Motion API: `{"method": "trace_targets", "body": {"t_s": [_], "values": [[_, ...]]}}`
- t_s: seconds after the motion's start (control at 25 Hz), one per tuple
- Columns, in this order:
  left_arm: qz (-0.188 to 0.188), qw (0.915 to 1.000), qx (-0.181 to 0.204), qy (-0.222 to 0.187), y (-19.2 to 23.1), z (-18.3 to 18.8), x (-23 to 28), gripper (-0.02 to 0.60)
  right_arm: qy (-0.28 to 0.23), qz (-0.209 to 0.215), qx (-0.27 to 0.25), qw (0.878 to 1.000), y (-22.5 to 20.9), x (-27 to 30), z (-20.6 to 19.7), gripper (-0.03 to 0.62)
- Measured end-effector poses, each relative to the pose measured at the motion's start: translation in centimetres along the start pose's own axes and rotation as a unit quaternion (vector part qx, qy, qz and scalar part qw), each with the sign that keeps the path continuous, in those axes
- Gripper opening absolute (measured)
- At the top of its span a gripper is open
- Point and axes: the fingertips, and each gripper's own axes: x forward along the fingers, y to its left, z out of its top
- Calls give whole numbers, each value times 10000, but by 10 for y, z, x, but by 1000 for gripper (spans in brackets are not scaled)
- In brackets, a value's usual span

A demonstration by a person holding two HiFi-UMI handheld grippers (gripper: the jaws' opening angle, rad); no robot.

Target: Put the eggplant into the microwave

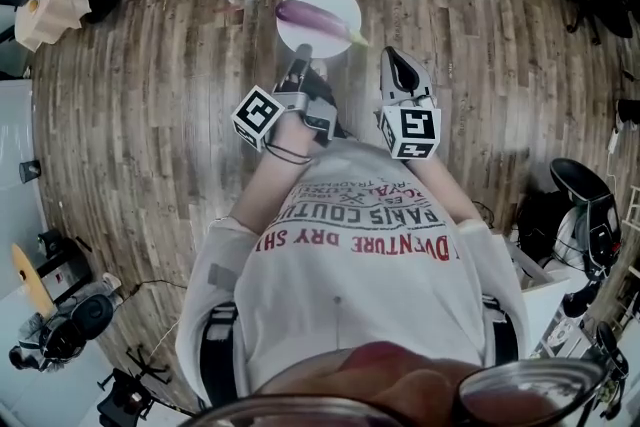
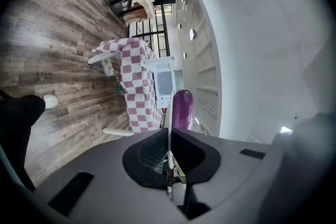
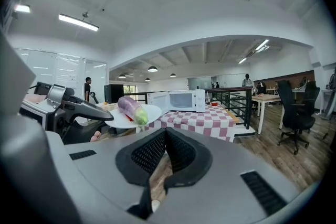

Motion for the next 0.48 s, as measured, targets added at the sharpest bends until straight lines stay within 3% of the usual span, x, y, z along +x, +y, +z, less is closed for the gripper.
{"method": "trace_targets", "body": {"t_s": [0.48], "values": [[206, 9995, -185, 138, -4, 86, 135, 35, 307, -162, 111, 9993, -27, 149, 25, 25]]}}
